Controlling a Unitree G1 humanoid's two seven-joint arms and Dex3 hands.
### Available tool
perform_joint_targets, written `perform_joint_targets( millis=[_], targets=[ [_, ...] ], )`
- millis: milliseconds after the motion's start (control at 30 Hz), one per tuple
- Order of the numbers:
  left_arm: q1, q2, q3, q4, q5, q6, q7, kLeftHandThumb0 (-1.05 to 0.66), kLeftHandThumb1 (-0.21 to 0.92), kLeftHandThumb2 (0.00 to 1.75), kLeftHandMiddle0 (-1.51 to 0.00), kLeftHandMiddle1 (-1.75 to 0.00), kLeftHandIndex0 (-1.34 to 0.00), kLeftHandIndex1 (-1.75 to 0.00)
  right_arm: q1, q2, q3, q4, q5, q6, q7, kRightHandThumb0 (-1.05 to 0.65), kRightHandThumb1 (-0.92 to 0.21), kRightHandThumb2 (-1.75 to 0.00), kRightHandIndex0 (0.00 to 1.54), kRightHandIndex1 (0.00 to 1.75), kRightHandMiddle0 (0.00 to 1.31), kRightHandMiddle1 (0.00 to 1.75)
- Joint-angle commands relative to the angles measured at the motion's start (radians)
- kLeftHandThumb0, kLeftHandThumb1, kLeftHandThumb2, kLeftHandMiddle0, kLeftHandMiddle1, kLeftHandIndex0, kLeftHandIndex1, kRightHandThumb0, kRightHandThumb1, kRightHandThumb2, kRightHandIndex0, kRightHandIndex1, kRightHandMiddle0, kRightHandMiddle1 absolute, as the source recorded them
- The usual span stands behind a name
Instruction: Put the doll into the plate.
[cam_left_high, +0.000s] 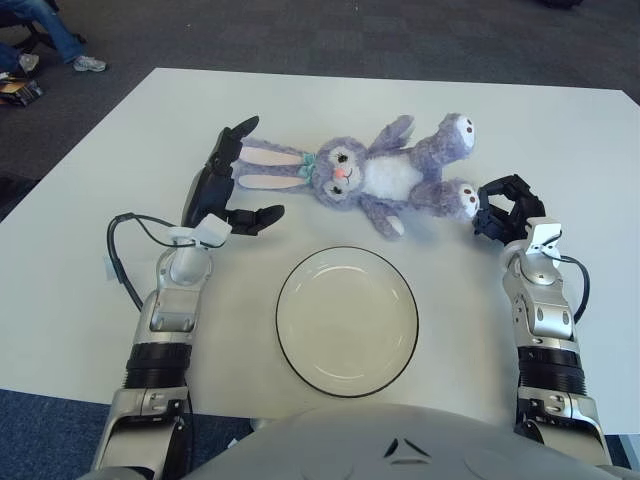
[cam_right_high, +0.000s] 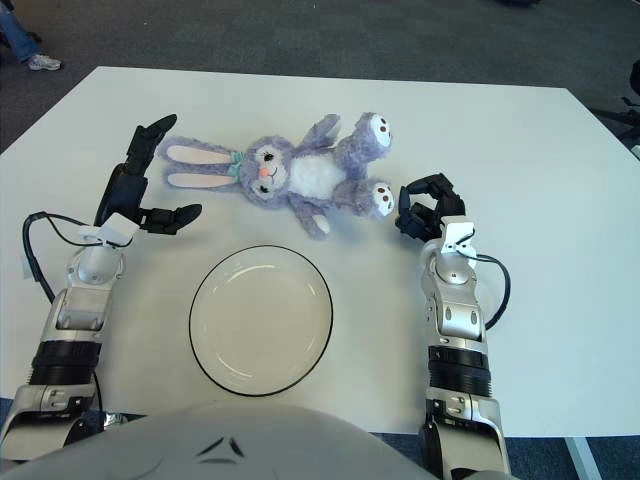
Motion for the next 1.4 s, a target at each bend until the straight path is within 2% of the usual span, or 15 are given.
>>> perform_joint_targets(
  millis=[0, 167, 267, 400, 467, 633, 767, 967, 1133, 1367],
  targets=[
    [-0.057, 0.028, -0.023, 0.012, 0.049, -0.008, 0.027, -0.67, 0.31, 0.85, -0.19, -0.28, 0.00, -0.39, 0.029, 0.019, 0.014, 0.040, -0.007, 0.064, 0.001, -0.42, -0.55, -1.02, 1.05, 1.75, 0.43, 1.75],
    [-0.070, 0.053, -0.040, 0.018, 0.087, -0.032, 0.051, -0.83, 0.53, 0.66, -0.13, -0.28, 0.00, -0.27, 0.027, 0.023, 0.015, 0.043, -0.008, 0.062, -0.002, -0.42, -0.55, -1.02, 1.04, 1.75, 0.43, 1.75],
    [-0.086, 0.071, -0.058, 0.012, 0.150, -0.053, 0.088, -0.95, 0.79, 0.47, -0.12, -0.24, 0.00, -0.15, 0.026, 0.024, 0.015, 0.044, -0.007, 0.063, -0.003, -0.41, -0.55, -1.02, 1.04, 1.75, 0.43, 1.75],
    [-0.113, 0.081, -0.078, 0.022, 0.169, -0.069, 0.103, -0.99, 0.89, 0.39, -0.14, -0.24, 0.00, -0.10, 0.023, 0.026, 0.015, 0.048, -0.007, 0.062, -0.003, -0.41, -0.56, -1.01, 1.03, 1.75, 0.43, 1.75],
    [-0.121, 0.085, -0.086, 0.023, 0.170, -0.068, 0.099, -0.99, 0.90, 0.37, -0.15, -0.25, 0.00, -0.10, 0.023, 0.026, 0.014, 0.048, -0.006, 0.063, -0.002, -0.41, -0.56, -1.01, 1.03, 1.75, 0.42, 1.75],
    [-0.170, 0.111, -0.114, 0.033, 0.213, -0.064, 0.092, -1.01, 0.92, 0.30, -0.05, -0.68, 0.00, -0.05, 0.021, 0.026, 0.012, 0.049, -0.002, 0.067, 0.000, -0.41, -0.58, -0.98, 1.01, 1.75, 0.41, 1.75],
    [-0.224, 0.122, -0.139, 0.053, 0.250, -0.064, 0.099, -1.02, 0.91, 0.26, -0.04, -0.84, 0.00, -0.07, 0.020, 0.028, 0.012, 0.048, -0.002, 0.070, -0.002, -0.41, -0.58, -0.97, 1.00, 1.75, 0.41, 1.75],
    [-0.293, 0.146, -0.189, 0.083, 0.310, -0.089, 0.106, -0.99, 0.90, 0.24, -0.01, -0.87, 0.00, -0.16, 0.021, 0.030, 0.012, 0.046, -0.004, 0.070, -0.004, -0.41, -0.59, -0.97, 1.01, 1.75, 0.40, 1.75],
    [-0.327, 0.145, -0.220, 0.095, 0.324, -0.100, 0.110, -0.96, 0.90, 0.23, 0.00, -0.80, 0.00, -0.20, 0.022, 0.032, 0.014, 0.044, -0.007, 0.072, -0.006, -0.41, -0.59, -0.97, 1.01, 1.75, 0.40, 1.75],
    [-0.373, 0.143, -0.257, 0.119, 0.258, -0.112, 0.035, -0.95, 0.91, 0.24, 0.00, -0.72, 0.00, -0.24, 0.020, 0.033, 0.015, 0.044, -0.007, 0.080, -0.006, -0.41, -0.59, -0.97, 1.00, 1.75, 0.40, 1.75]
  ],
)
